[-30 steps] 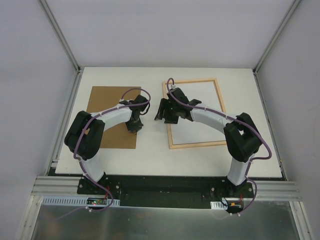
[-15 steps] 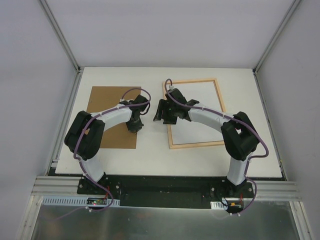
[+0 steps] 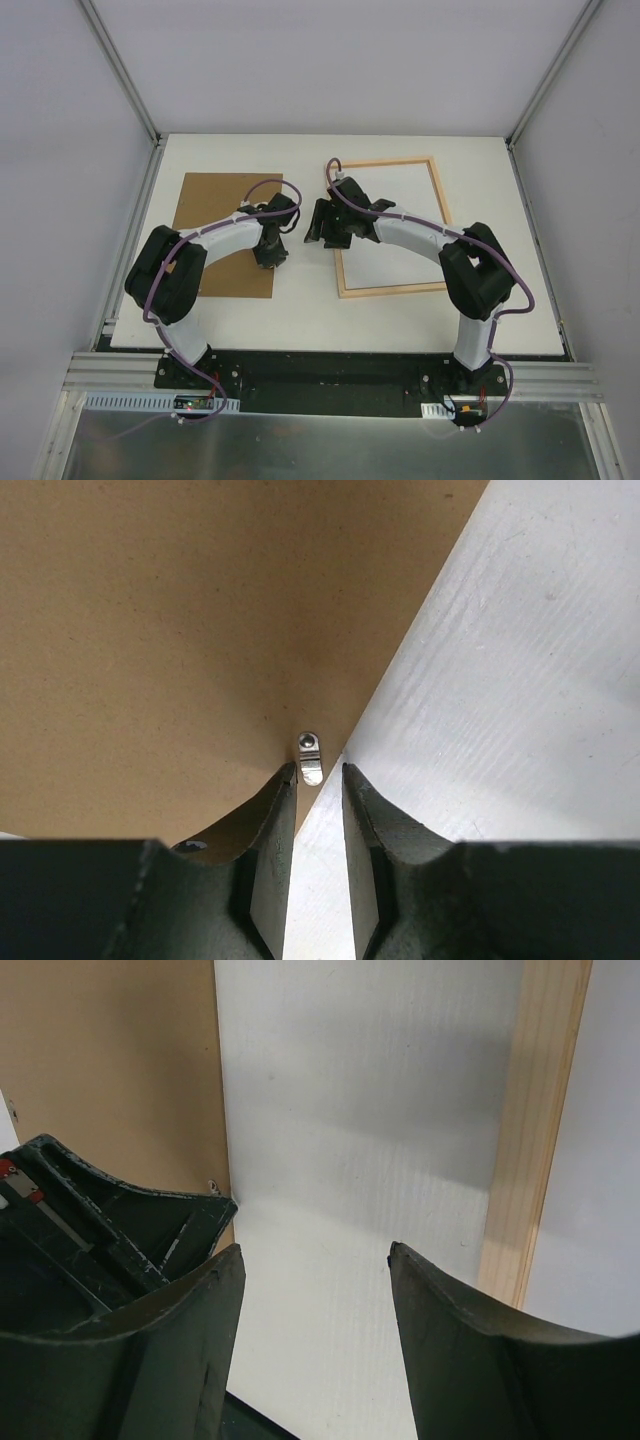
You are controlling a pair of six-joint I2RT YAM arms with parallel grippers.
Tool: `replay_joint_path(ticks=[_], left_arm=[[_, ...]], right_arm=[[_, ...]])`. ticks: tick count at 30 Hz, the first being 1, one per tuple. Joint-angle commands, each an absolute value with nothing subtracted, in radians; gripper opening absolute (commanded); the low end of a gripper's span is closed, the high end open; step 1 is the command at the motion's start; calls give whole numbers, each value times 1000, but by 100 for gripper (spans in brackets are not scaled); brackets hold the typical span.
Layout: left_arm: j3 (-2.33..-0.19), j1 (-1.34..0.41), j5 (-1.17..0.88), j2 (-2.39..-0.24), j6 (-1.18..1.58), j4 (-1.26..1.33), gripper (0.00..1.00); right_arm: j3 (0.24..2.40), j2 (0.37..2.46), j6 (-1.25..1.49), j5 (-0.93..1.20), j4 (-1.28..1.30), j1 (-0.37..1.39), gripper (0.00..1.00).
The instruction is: Put the photo into the frame
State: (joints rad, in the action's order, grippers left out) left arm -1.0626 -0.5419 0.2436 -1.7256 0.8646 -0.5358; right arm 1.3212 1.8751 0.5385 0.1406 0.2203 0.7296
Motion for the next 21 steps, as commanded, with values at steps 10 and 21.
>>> replay_joint_path(ticks=[10,21], left_arm=[[-1025,-532,261,-1701,862,-538,19],[-1052,-532,267,-1738,847,-534,3]], right_arm=[[1362,1881,545,149,215,742,62],[1361,1884,537,150,218,742,62]])
